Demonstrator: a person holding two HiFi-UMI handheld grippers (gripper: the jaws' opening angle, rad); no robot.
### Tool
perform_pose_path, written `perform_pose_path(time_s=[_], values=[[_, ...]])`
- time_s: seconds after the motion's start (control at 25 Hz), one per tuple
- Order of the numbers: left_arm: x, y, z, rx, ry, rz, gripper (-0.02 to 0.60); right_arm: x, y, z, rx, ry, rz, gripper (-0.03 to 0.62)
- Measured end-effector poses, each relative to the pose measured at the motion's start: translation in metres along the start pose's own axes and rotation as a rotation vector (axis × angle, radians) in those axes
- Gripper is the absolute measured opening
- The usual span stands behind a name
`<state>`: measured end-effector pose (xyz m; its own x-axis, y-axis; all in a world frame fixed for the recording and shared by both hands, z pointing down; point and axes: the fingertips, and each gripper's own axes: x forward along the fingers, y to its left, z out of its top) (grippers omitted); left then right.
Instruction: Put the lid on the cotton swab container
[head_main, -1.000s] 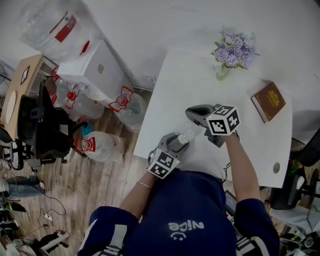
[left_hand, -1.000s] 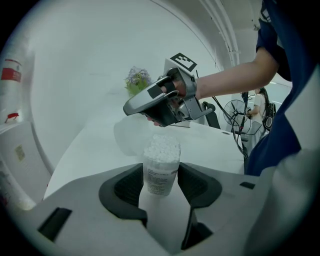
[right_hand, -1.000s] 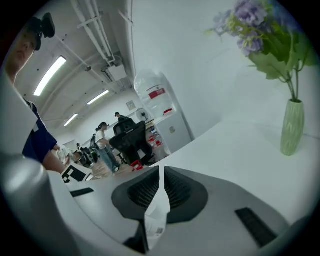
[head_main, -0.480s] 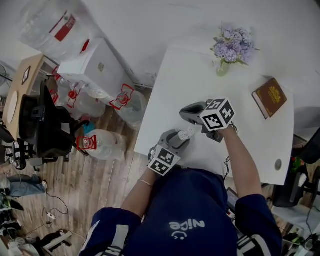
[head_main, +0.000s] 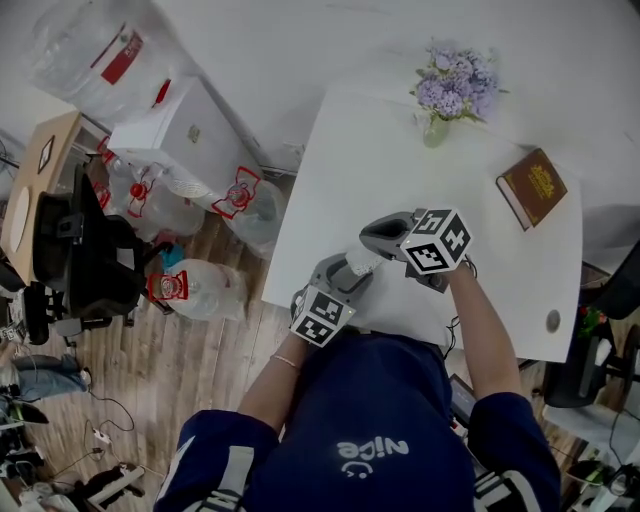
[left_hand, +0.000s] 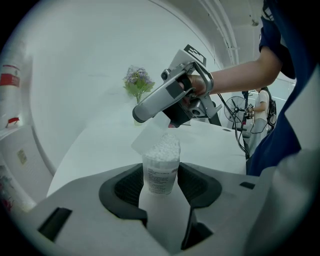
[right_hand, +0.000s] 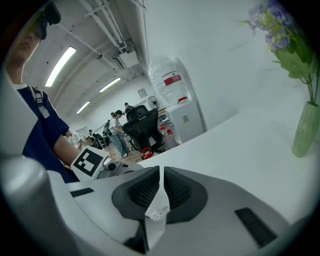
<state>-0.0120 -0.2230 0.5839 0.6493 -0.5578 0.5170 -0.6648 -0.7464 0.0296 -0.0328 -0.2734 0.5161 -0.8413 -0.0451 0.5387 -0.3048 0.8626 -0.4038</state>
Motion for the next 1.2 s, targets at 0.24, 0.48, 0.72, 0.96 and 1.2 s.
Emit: perform_pose_path(time_s=[0.24, 0.48, 0.72, 0.96, 1.2], values=[[0.001, 0.0, -0.003, -0.005, 0.017, -0.001, 0.232, -0.006, 0.01, -0.01, 0.0, -0.025, -0.01, 0.055], [0.0, -0.001, -0.002, -0.007, 0.017, -0.006, 0.232, -0.01, 0.02, -0.018, 0.013, -0.056, -0.033, 0.055], [0.0, 0.0, -0.003, -0.002, 0.019, -0.003, 0.232, -0.013, 0.027, -0.025, 0.002, -0.086, -0.081, 0.055], [0.001, 0.0, 0.0, 0.013, 0.005, -0.004, 0.232, -0.015, 0.03, -0.031, -0.017, -0.1, -0.138, 0.055], [0.0, 0.0, -0.004, 0.002, 0.023, 0.0, 0.232, -0.013, 0.032, -0.034, -0.099, -0.07, -0.241, 0.055]])
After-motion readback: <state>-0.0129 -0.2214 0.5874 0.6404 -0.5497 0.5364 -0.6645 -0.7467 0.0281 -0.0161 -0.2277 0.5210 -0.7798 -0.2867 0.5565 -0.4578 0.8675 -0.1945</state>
